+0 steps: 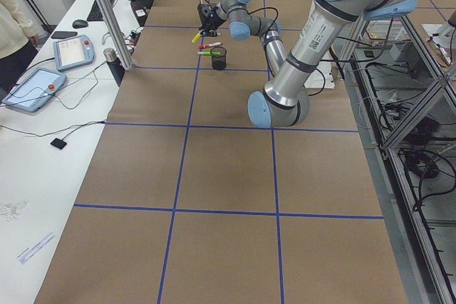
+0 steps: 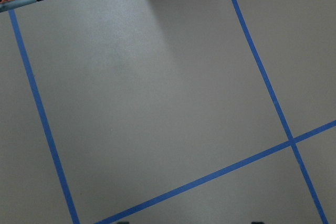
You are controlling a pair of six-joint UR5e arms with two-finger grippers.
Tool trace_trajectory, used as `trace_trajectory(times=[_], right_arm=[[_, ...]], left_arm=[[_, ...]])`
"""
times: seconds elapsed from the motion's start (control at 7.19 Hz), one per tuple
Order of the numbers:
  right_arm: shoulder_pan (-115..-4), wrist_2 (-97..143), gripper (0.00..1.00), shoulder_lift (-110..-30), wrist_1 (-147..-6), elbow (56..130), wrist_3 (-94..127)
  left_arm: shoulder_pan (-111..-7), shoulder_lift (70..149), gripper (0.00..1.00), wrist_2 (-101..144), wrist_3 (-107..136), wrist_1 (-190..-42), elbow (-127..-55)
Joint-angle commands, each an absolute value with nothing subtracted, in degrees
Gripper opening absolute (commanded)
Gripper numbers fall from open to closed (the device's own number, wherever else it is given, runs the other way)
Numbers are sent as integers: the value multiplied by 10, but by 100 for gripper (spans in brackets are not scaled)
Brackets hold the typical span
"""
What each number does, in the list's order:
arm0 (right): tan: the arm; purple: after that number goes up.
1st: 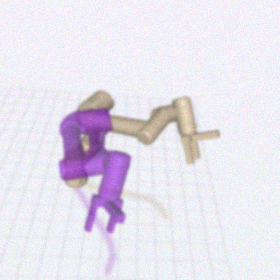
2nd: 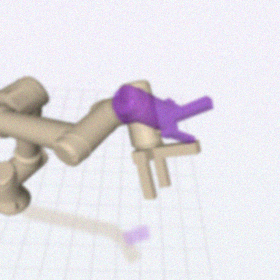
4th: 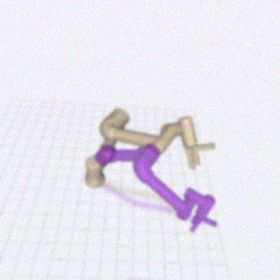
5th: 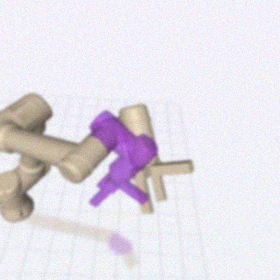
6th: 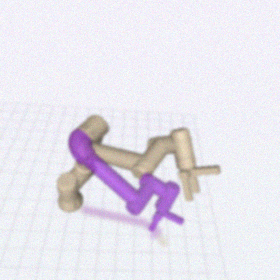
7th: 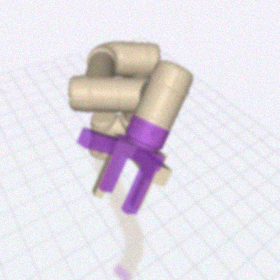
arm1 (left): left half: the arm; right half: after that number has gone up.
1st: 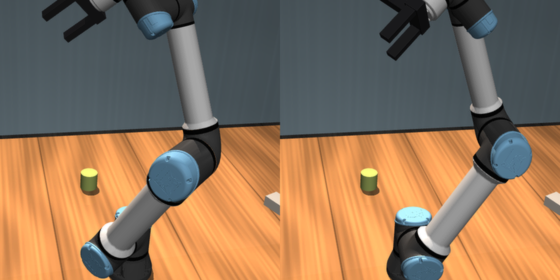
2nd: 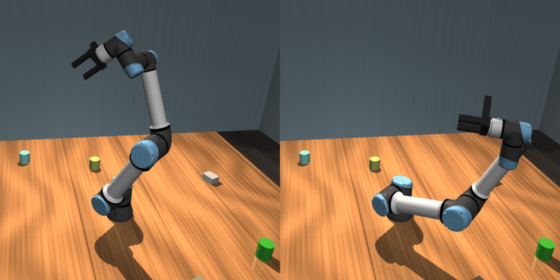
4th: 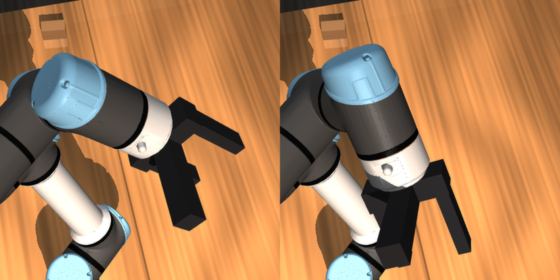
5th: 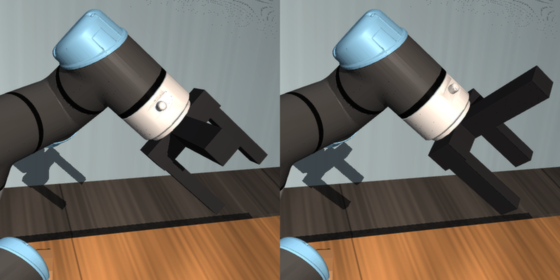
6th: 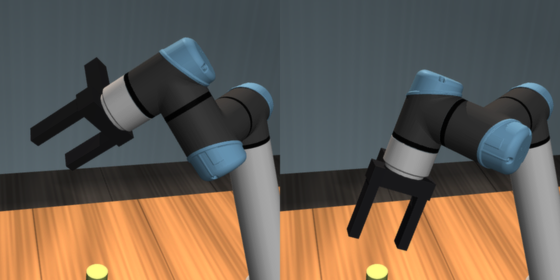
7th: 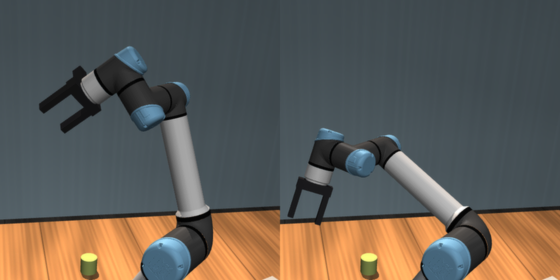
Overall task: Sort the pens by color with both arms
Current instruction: 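Lift the yellow highlighter out of the cup with the left gripper, then lower the yellow highlighter onto the table beside the cup and release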
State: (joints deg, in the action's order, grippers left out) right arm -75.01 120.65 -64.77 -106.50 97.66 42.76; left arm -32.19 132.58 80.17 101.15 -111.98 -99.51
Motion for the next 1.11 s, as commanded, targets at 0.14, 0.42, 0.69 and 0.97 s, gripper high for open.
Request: trace_trajectory(times=[0.14,0.42,0.69,0.97], right_arm=[[-750,1201,89,-650,-1064,975,427],[-750,1201,89,-649,-1063,975,427],[-750,1202,90,-647,-1064,978,430],[-750,1202,89,-645,-1064,978,430]], left_arm=[[-286,1395,1,685,1032,-1208,-835],[-253,1398,1,633,1031,-1208,-796],[-241,1401,68,601,1027,-1205,-779],[-241,1397,100,601,1026,-1205,-782]])
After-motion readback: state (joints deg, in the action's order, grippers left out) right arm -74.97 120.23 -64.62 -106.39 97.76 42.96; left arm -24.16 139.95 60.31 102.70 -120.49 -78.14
